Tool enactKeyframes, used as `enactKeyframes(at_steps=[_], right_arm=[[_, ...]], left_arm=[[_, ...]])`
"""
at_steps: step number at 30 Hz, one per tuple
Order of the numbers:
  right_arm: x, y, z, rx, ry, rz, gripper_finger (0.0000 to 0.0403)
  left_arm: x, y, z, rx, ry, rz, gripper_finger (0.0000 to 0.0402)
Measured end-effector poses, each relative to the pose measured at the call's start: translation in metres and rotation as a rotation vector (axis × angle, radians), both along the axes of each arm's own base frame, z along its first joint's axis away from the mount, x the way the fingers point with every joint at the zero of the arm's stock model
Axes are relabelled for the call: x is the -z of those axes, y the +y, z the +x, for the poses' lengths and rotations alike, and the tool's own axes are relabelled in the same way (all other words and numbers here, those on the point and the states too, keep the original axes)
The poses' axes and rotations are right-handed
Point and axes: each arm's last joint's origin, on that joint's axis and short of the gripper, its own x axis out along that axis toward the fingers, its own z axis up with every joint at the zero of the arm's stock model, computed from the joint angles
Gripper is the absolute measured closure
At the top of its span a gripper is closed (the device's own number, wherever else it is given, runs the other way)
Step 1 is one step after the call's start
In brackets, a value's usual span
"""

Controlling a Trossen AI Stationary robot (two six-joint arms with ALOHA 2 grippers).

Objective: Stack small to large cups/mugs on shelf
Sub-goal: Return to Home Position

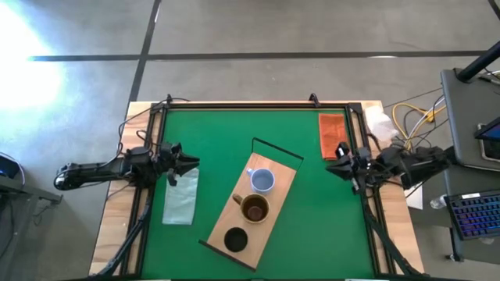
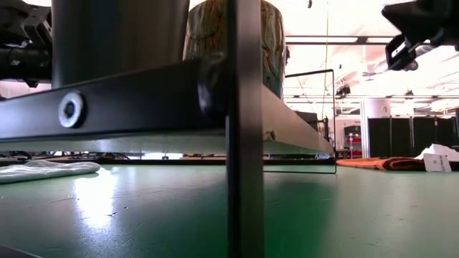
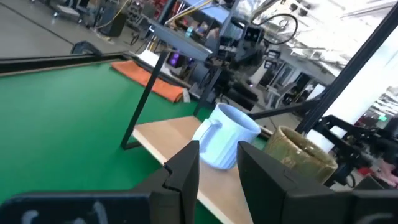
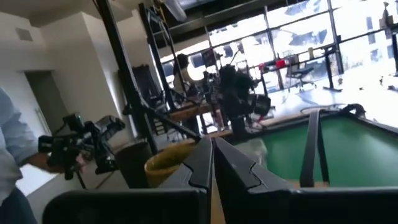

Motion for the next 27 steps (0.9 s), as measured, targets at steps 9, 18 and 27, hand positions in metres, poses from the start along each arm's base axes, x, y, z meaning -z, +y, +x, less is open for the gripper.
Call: enactKeyframes(at_steps=[9,18,27], right_arm=[[0.034,0.002,0.009,0.010,0.082,-0.002,0.0394],[0.039,0.003,0.009,-0.023,0.154,-0.044,0.0394],[0.039,0.003,0.009,-0.025,0.170,-0.013,0.0394]], left_arm=[[0.004,0.000,0.003,-0.001,0.050,-0.006,0.0308],[0.007,0.001,0.005,-0.004,0.082,-0.011,0.0308],[0.008,0.001,0.005,-0.004,0.095,-0.012,0.0308]])
